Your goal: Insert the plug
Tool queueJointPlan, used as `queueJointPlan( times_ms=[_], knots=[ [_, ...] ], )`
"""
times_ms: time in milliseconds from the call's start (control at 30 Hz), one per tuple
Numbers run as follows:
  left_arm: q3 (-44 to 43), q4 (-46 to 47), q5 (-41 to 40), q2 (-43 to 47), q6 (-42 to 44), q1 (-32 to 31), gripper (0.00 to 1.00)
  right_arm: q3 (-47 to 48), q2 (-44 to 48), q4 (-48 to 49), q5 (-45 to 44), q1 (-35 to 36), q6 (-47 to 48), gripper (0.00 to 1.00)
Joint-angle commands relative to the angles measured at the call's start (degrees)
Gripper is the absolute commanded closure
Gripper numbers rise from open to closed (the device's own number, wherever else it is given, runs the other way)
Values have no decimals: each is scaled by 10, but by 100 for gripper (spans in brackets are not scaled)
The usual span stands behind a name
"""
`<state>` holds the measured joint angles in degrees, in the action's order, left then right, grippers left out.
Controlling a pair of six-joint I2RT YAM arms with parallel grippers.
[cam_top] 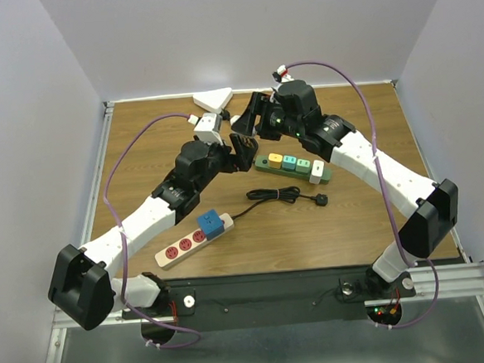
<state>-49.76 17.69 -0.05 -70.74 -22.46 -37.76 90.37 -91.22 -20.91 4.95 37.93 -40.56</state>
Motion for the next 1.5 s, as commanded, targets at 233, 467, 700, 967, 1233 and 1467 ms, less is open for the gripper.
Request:
queueJointPlan(
  times_ms=[233, 467, 700, 967, 1233, 1467],
  knots=[
    [-5, 69, 17, 28, -26, 1, 8, 2, 24, 27, -2, 4, 1, 100],
    [-14, 77, -13, 25, -32, 1, 7, 1, 24, 26, 2, 4, 1, 99],
    [-29, 100, -18, 3, -38, 1, 7, -9, 28, 27, 10, 7, 0, 100],
    [-34, 134, -2, -17, -44, 1, 20, -27, 32, 29, 13, 10, -4, 100],
    [-16, 169, 26, -21, -45, 1, 44, -46, 39, 35, 27, 12, -7, 99],
    [-14, 174, 36, -30, -42, 1, 70, -91, 63, 37, 12, 11, -4, 97]
  ],
)
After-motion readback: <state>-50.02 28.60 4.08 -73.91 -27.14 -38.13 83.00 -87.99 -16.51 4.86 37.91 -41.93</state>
